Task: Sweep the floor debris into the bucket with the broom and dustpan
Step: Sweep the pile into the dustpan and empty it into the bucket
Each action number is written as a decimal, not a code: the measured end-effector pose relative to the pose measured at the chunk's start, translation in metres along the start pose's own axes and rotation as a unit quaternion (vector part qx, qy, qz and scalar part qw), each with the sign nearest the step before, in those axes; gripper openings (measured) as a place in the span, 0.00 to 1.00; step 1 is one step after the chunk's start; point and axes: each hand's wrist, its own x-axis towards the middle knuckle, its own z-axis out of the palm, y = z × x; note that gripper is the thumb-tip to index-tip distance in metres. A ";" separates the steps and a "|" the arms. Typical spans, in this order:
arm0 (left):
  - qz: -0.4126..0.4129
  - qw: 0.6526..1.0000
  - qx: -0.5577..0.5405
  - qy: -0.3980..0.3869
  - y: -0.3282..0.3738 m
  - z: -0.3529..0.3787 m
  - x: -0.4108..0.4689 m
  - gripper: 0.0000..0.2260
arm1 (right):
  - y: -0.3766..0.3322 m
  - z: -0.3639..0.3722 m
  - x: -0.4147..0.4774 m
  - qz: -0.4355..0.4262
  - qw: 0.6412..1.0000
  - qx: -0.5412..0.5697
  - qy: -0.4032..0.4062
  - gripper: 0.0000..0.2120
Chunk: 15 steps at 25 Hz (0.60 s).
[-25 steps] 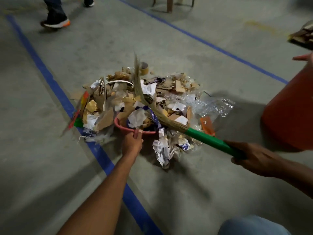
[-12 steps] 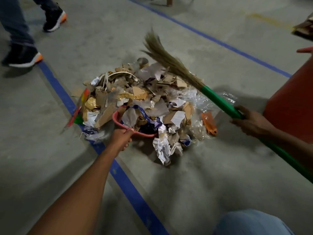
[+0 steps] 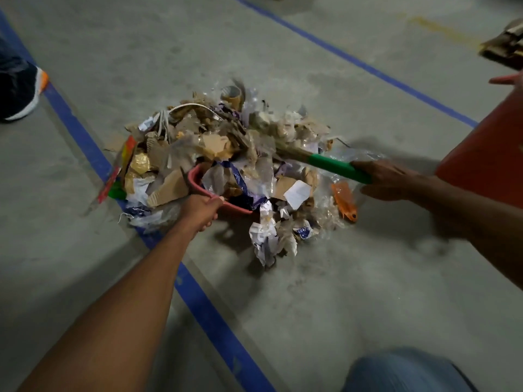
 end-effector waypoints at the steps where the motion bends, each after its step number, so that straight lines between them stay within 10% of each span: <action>1: 0.001 1.000 -0.001 0.006 0.002 0.005 0.001 0.13 | -0.003 0.002 -0.008 -0.005 1.000 0.011 -0.010 0.28; 15: -0.013 0.998 -0.056 0.031 0.011 0.025 -0.028 0.09 | -0.011 0.052 -0.115 0.059 0.998 0.024 0.015 0.39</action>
